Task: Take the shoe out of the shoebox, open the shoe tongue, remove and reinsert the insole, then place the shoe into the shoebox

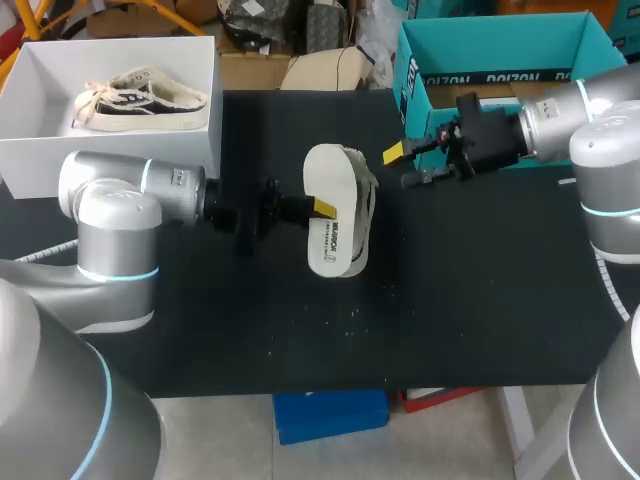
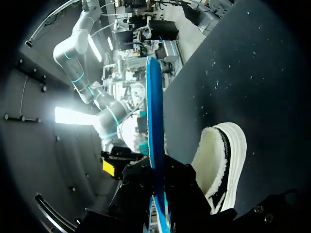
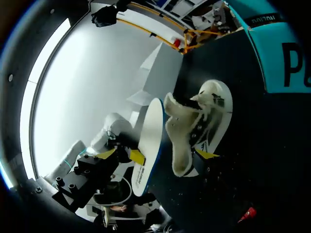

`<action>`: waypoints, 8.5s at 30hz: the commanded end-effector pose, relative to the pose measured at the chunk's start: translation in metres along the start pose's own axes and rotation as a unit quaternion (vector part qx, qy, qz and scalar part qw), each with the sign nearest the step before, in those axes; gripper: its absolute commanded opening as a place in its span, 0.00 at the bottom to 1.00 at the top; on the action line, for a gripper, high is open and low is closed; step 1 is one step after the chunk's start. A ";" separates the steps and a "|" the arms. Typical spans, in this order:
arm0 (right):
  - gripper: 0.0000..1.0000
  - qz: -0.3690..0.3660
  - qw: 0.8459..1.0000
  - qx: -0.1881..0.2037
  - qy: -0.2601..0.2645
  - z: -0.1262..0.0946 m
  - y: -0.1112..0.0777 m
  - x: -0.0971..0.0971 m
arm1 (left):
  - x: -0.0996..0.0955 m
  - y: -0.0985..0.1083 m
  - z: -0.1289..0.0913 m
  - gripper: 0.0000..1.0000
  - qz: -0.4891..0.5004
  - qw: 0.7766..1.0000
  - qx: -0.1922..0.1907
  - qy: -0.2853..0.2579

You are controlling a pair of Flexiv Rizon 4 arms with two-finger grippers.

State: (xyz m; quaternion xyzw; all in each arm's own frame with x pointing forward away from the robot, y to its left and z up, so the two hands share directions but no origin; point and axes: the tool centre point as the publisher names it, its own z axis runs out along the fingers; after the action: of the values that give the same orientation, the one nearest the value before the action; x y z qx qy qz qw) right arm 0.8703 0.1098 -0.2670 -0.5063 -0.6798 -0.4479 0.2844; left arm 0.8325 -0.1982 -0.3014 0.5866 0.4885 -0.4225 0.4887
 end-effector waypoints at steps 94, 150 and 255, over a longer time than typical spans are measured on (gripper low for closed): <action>1.00 -0.156 0.944 -0.011 -0.292 -0.043 -0.056 0.024 | 0.029 -0.053 0.009 0.00 -0.224 0.927 0.256 0.155; 1.00 -0.156 0.944 -0.011 -0.292 -0.043 -0.056 0.024 | 0.045 -0.024 0.010 0.55 -0.264 0.916 0.224 0.205; 1.00 -0.156 0.944 -0.011 -0.292 -0.043 -0.056 0.024 | 0.070 0.016 0.021 0.00 -0.312 0.911 0.140 0.231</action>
State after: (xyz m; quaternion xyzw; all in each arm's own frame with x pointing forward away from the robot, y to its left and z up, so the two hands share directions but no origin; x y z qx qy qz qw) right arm 0.8064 0.0765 -0.2462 -0.5048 -0.7986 -0.3278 -0.0056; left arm 0.8606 -0.2065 -0.3706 0.5483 0.6789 -0.4744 0.1159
